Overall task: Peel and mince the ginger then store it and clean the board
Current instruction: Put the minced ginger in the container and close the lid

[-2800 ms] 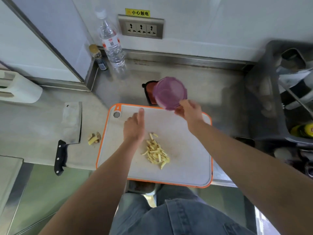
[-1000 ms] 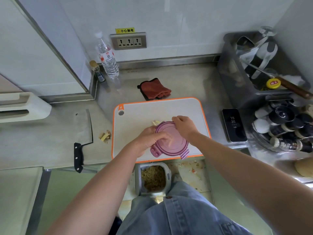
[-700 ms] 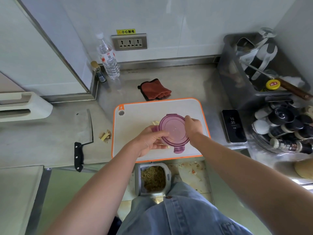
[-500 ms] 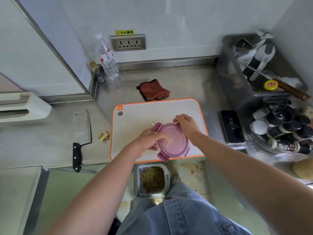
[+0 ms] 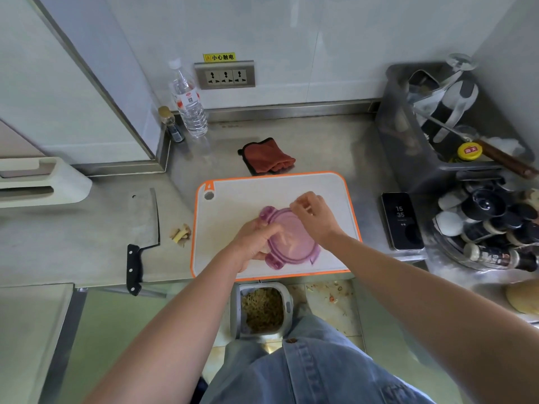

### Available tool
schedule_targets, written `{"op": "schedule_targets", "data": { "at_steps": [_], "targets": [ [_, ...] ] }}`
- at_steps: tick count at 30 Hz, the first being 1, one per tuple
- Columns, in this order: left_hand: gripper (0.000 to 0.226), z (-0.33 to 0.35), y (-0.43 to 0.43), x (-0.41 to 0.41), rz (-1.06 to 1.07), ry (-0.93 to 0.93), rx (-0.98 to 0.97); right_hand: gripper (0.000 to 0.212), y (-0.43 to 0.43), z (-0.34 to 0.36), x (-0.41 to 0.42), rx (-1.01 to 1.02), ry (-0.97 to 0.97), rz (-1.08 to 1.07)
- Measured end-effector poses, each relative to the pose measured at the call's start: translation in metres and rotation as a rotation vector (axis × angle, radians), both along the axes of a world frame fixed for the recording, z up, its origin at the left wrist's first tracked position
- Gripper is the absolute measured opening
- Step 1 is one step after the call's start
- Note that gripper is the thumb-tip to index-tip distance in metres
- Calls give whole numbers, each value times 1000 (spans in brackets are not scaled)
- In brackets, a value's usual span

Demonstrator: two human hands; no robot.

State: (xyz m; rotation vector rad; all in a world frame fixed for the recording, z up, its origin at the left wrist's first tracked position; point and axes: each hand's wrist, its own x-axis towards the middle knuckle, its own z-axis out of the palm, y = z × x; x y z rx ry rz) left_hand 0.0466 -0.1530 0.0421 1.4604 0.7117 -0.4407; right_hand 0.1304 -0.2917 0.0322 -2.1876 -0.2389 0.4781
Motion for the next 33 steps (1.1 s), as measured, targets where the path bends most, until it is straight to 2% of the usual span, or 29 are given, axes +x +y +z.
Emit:
{"op": "schedule_targets", "data": {
  "at_steps": [2, 4, 6, 8, 11, 14, 17, 20, 24, 27, 30, 33],
  "targets": [
    [43, -5, 5, 2, 178, -10, -29, 43, -2, 2, -4, 65, -46, 177],
    [44, -4, 8, 4, 301, 0, -73, 67, -3, 5, -9, 41, -19, 420],
    [43, 1, 6, 5, 368, 35, -166, 85, -3, 2, -13, -123, -26, 644],
    [48, 7, 3, 4, 415, 40, -288, 90, -3, -4, -13, -201, -110, 683],
    [63, 2, 4, 4, 544, -20, -555, 80, 0, -9, -15, -165, -176, 583],
    [61, 3, 2, 5, 573, -85, -637, 70, 2, -10, -14, -172, -162, 529],
    [59, 3, -2, 11, 508, -85, -565, 60, -1, -8, -13, -106, -164, 461],
    [56, -1, -3, 13, 469, -48, -431, 43, -4, 3, -14, 157, -78, 374],
    [53, -6, -2, 12, 433, -78, -280, 34, -8, 17, -7, 322, 36, 317],
    [53, -8, 2, 18, 462, -54, -196, 28, -5, 14, 9, 421, 182, -30],
    [48, -11, 6, 25, 578, -39, -215, 35, -11, -2, 37, 304, 348, -315],
    [48, -15, 10, 32, 658, 8, -207, 27, -20, -13, 61, 315, 511, -548]
  ]
}}
